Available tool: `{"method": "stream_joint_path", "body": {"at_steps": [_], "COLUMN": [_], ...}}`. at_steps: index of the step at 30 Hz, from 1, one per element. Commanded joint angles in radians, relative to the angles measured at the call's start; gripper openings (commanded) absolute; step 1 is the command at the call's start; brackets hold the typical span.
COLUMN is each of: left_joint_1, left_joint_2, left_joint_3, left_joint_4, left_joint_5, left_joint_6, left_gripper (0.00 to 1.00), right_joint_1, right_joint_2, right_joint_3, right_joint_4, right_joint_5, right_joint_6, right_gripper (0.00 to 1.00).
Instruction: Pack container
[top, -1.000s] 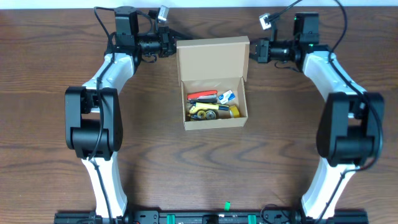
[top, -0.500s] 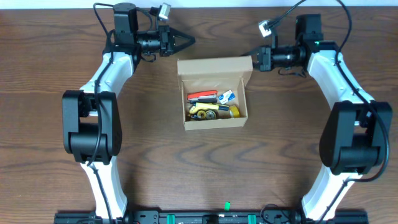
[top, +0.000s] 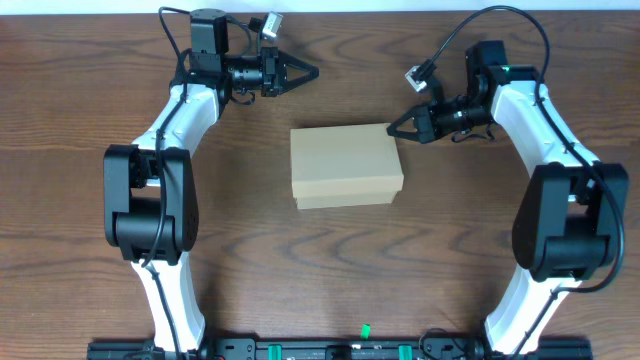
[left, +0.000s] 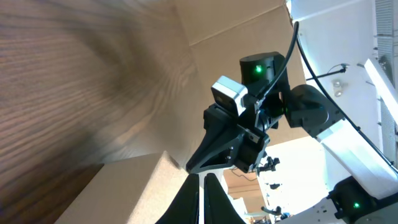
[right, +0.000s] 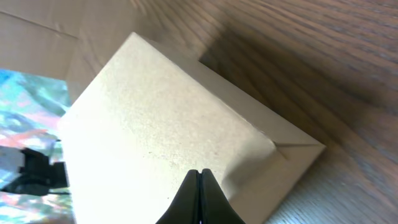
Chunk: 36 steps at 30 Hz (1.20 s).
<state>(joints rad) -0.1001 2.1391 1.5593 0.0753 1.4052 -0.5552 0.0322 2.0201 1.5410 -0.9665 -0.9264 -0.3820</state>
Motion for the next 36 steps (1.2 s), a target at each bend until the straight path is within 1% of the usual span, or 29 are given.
{"method": "stream_joint_path", "body": {"at_steps": [1,5,6,13,17,19,21,25,27,32,36], "left_joint_1": [0.002,0.011,0.017,0.081,0.108,0.114,0.113,0.092,0.072,-0.006,-0.074], "left_joint_2": [-0.029,-0.029,-0.029,-0.029,-0.039,-0.06,-0.092,-0.18,-0.221,-0.329,-0.375], "left_joint_3": [0.02,0.02,0.02,0.021,0.035,0.051,0.076,0.154,0.18,0.189,0.189], "left_joint_4": [0.0,0.0,-0.001,-0.002,-0.029,-0.088,-0.184,-0.422,-0.502,-0.663,-0.815], "left_joint_5": [-0.035,-0.152,-0.207,-0.468,-0.5,-0.563,-0.657,-0.808,-0.835,-0.84,-0.84], "left_joint_6": [0.02,0.02,0.02,0.016,0.011,0.058,0.129,0.317,0.383,0.547,0.648], "left_gripper": [0.06,0.06,0.06,0.06,0.06,0.06,0.06,0.06,0.06,0.06,0.06], "right_joint_1": [0.008,0.008,0.008,0.008,0.008,0.008,0.008,0.008,0.008,0.008,0.008], "right_joint_2": [-0.05,-0.125,-0.164,-0.335,-0.38,-0.384,-0.384,-0.384,-0.384,-0.384,-0.384], "right_joint_3": [0.012,0.017,0.017,0.017,0.017,0.017,0.017,0.017,0.017,0.017,0.017], "right_joint_4": [0.002,0.023,0.04,0.124,0.152,0.155,0.154,0.161,0.164,0.163,0.163], "right_joint_5": [0.036,0.06,0.087,0.225,0.288,0.302,0.302,0.302,0.302,0.302,0.302], "right_joint_6": [-0.053,-0.072,-0.072,-0.072,-0.072,-0.072,-0.07,-0.069,-0.069,-0.099,-0.134], "right_gripper": [0.01,0.01,0.01,0.01,0.01,0.01,0.01,0.01,0.01,0.01,0.01]}}
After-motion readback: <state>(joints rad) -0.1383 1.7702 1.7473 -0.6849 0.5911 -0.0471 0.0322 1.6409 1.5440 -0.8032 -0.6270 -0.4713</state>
